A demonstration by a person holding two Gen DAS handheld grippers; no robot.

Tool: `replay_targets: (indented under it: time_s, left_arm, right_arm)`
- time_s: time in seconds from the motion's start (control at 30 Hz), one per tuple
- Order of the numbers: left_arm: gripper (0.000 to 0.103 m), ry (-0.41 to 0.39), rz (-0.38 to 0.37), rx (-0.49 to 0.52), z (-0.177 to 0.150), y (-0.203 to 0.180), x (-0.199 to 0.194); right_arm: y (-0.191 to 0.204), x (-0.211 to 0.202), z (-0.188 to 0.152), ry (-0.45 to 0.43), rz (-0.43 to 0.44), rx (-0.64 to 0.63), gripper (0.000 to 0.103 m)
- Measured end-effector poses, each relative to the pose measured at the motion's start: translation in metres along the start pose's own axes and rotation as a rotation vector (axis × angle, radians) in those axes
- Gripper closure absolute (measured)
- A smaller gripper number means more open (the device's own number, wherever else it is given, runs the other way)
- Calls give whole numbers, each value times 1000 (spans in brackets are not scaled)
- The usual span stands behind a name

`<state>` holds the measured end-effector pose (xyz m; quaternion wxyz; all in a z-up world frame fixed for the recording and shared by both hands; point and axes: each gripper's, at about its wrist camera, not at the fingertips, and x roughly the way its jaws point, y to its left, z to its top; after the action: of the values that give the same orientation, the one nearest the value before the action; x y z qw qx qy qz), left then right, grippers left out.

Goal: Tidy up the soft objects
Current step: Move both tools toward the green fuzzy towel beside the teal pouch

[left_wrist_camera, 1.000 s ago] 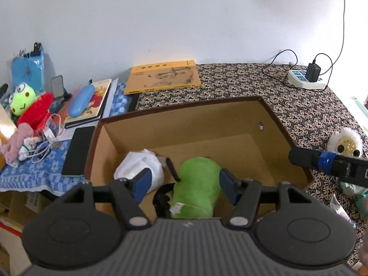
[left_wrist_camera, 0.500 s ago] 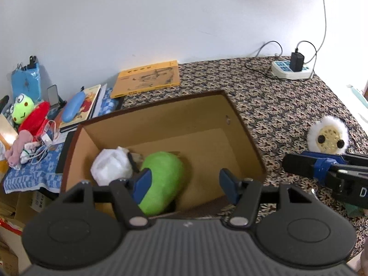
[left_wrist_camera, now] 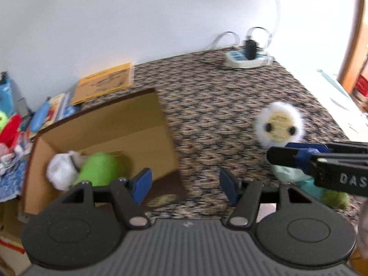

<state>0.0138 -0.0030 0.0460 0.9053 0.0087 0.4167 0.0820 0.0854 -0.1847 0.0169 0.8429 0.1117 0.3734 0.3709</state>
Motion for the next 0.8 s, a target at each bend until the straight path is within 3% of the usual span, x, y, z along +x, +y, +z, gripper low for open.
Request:
replay_targets:
  time_s: [0.13, 0.47, 0.8]
  left_arm:
    - [39, -9, -89, 50, -5, -28, 2]
    - [38, 49, -427, 190, -19, -87, 16]
    - [37, 143, -698, 271, -26, -139, 41]
  right_arm:
    - [-33, -22, -3, 1, -58, 26, 86]
    - [-110, -61, -23, 23, -200, 180, 86]
    - [-145, -68, -47, 135, -218, 222, 85]
